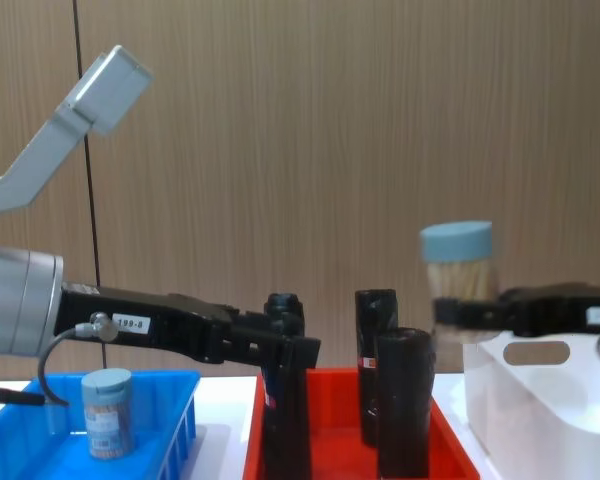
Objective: Pick the cotton swabs from the blue box and place them into the white box.
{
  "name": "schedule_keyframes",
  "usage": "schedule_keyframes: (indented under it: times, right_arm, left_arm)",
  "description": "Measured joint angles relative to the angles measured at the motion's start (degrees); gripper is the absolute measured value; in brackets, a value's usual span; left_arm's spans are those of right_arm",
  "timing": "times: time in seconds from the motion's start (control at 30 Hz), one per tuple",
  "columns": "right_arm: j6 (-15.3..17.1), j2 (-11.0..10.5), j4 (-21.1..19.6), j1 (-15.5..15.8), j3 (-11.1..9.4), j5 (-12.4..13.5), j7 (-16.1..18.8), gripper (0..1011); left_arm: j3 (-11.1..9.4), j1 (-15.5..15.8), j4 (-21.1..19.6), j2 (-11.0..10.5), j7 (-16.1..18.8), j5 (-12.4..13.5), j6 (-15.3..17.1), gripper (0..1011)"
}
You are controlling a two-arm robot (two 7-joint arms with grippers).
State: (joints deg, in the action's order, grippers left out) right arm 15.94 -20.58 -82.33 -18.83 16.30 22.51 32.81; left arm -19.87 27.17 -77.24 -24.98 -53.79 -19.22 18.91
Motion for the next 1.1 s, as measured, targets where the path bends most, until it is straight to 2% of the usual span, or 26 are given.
schedule_keyframes:
  times: [0.23,0.43,0.73,1.1]
  right_arm:
    - [-0.34,-1.9,-0.31,-0.35,-2.3,1.47,-2.27,654]
    - [-0.36,-2.89,0.16,-1.15,-3.5,1.46,-3.46,654]
    - [0.94,-3.58,3.6,-3.25,-4.2,-1.12,-4.42,654]
    - [1.92,-3.09,9.2,-5.62,-3.54,-4.49,-4.46,654]
  left_arm:
    - [0.0,0.0,0.0,0.0,0.0,0.0,0.0,1004]
    - [0.0,0.0,0.0,0.0,0.0,0.0,0.0,1004]
    - [0.0,0.0,0.0,0.0,0.0,0.0,0.0,1004]
    - [0.0,0.0,0.0,0.0,0.0,0.0,0.0,1004]
